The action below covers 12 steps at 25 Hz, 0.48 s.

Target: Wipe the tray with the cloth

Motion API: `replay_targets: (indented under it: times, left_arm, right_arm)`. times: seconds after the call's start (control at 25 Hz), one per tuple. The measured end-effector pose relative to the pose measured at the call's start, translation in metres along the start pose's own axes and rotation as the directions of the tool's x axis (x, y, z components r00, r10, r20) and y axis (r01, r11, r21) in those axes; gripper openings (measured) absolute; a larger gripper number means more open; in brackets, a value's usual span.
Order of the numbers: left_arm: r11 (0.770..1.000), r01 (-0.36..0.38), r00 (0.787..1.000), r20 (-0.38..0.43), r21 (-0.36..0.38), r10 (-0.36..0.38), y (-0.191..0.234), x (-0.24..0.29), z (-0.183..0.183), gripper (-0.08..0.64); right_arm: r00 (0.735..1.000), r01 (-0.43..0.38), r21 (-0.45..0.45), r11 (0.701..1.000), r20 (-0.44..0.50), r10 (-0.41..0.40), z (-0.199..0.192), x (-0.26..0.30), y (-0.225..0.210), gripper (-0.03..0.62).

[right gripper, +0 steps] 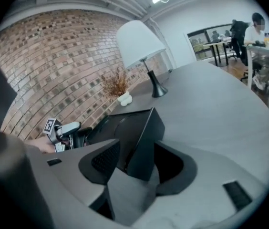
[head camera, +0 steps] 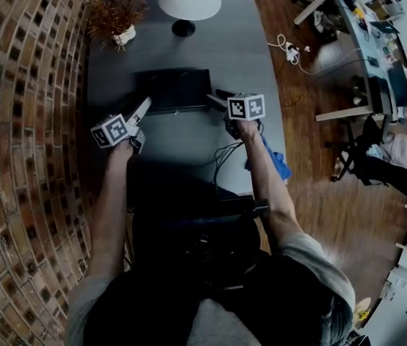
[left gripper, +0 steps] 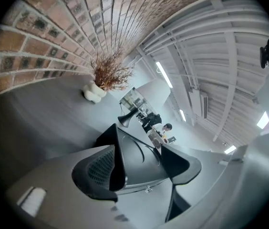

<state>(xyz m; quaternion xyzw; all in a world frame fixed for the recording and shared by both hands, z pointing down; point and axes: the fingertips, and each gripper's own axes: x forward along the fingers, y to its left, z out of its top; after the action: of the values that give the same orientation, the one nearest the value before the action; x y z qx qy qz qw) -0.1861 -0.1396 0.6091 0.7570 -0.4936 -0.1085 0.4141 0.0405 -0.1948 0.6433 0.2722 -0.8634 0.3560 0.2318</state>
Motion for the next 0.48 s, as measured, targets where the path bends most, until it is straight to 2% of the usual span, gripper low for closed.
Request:
replay_targets:
  times: [0.04, 0.12, 0.2, 0.36, 0.48]
  left_arm:
    - [1.0, 0.006, 0.999, 0.033, -0.004, -0.006, -0.005, -0.01, 0.005, 0.302]
    - [0.999, 0.033, 0.994, 0.105, -0.013, -0.031, -0.021, -0.033, 0.013, 0.301]
    - [0.998, 0.069, 0.985, 0.156, -0.003, -0.068, -0.041, -0.056, 0.016, 0.301]
    - [0.993, 0.114, 0.977, 0.176, 0.03, -0.118, -0.075, -0.088, 0.0, 0.3]
    - [0.99, 0.136, 0.974, 0.179, 0.04, -0.141, -0.095, -0.101, -0.006, 0.298]
  right_arm:
    - [0.999, 0.003, 0.018, 1.0, 0.052, -0.004, 0.003, -0.013, 0.0, 0.199]
    - [0.987, 0.006, 0.04, 0.999, 0.16, -0.013, 0.01, -0.045, 0.003, 0.198]
    - [0.969, 0.005, 0.029, 1.0, 0.246, -0.012, 0.016, -0.072, 0.015, 0.17]
    - [0.935, -0.002, -0.029, 1.0, 0.354, 0.012, 0.016, -0.119, 0.054, 0.17]
    - [0.92, 0.018, -0.054, 0.998, 0.391, 0.004, 0.01, -0.142, 0.074, 0.17]
